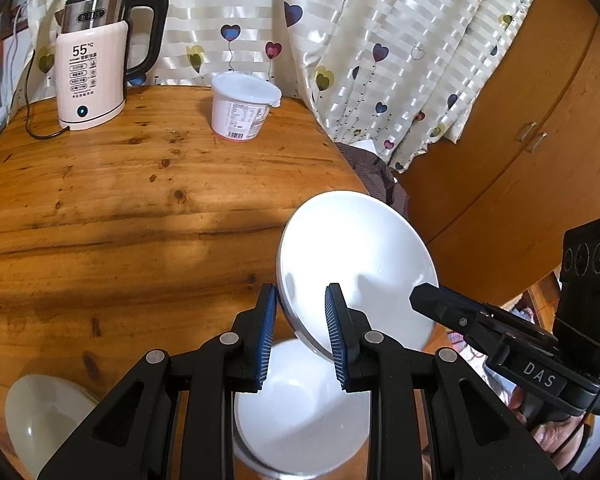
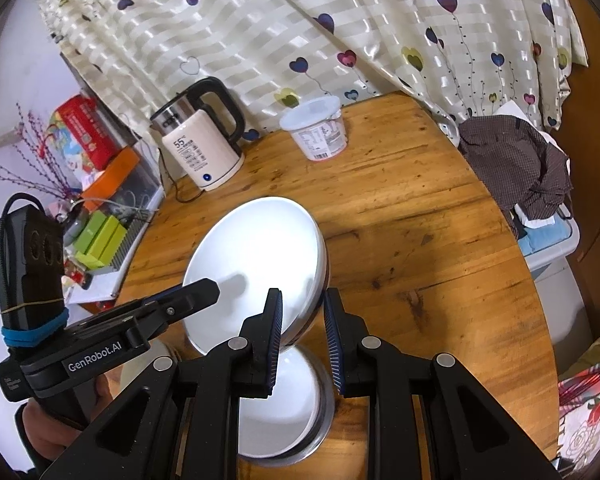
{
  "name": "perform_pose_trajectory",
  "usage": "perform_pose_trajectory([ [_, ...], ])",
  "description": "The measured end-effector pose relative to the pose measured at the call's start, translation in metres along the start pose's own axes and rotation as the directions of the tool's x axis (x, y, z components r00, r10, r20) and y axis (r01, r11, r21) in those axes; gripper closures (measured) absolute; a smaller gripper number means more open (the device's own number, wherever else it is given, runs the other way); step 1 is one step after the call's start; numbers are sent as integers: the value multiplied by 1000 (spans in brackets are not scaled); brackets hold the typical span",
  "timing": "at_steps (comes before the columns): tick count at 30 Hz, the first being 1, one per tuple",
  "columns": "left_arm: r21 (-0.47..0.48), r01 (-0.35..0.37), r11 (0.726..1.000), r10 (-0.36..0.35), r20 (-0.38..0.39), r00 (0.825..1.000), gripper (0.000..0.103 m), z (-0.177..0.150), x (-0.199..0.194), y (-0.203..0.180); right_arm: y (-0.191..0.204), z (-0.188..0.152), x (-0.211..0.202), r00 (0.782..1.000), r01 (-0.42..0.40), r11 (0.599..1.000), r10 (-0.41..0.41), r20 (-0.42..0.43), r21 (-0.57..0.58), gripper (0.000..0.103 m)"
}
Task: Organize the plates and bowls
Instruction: 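Lower the white bowl with the left tool into the steel bowl held by the right tool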
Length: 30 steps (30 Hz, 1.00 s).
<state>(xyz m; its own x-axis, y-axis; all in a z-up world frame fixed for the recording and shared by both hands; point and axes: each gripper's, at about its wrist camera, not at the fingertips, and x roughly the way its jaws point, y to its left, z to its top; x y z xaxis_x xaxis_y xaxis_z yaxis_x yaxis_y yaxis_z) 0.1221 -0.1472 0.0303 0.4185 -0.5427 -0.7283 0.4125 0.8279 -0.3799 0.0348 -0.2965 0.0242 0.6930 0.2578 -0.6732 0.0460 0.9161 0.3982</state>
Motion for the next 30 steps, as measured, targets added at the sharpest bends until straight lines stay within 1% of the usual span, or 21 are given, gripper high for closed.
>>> perform_pose_trajectory([
  [5, 0, -4, 1000, 4, 1, 1000, 77, -9, -9, 0, 6, -11, -6, 1000, -9, 1000, 9, -5, 0, 82],
  [12, -5, -10, 1000, 10, -16, 1000, 77, -25, -14, 4, 11, -26, -8, 1000, -12, 1000, 13, -24, 8, 82],
  [30, -20, -43, 999, 42, -63, 997, 77, -52, -16, 15, 14, -54, 6, 994, -18, 999, 21, -109, 28, 82],
])
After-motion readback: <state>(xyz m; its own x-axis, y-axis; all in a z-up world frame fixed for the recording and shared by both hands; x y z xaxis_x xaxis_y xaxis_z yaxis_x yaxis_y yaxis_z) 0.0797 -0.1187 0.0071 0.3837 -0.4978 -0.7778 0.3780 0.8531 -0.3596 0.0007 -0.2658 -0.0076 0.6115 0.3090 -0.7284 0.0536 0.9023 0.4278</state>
